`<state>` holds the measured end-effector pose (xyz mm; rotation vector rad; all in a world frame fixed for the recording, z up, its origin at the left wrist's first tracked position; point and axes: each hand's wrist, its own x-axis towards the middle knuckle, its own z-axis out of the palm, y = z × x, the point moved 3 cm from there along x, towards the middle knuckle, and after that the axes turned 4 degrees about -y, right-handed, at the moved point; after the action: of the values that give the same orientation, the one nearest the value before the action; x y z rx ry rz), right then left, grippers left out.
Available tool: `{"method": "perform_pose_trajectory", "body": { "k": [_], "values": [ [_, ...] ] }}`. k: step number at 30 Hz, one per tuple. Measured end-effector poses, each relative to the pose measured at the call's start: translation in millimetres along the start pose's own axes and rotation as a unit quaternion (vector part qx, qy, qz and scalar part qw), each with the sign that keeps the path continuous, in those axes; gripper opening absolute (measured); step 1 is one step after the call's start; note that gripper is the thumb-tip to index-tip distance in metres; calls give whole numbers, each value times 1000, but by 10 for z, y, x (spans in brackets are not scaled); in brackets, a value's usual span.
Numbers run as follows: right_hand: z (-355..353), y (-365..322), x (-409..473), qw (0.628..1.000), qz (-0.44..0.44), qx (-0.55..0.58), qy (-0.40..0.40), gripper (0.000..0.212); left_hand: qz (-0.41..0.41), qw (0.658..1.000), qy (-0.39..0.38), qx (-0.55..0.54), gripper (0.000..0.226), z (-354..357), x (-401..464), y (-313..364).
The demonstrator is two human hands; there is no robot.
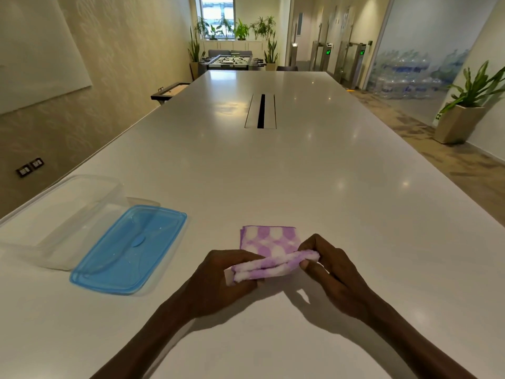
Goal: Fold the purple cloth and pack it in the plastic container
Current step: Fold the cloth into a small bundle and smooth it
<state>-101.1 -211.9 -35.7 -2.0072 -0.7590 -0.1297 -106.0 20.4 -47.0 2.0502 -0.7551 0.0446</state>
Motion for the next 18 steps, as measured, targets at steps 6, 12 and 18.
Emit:
{"method": "perform_pose_trajectory", "body": {
  "k": [6,12,18],
  "values": [
    [42,103,59,986,74,63,135,16,-25,993,86,-73,9,39,122,44],
    [67,379,194,967,146,12,210,22,-129,979,131,-82,41,114,371,-112],
    [72,746,409,955,249,-66,146,26,-265,957,118,12,53,159,580,-372]
  ]
}}
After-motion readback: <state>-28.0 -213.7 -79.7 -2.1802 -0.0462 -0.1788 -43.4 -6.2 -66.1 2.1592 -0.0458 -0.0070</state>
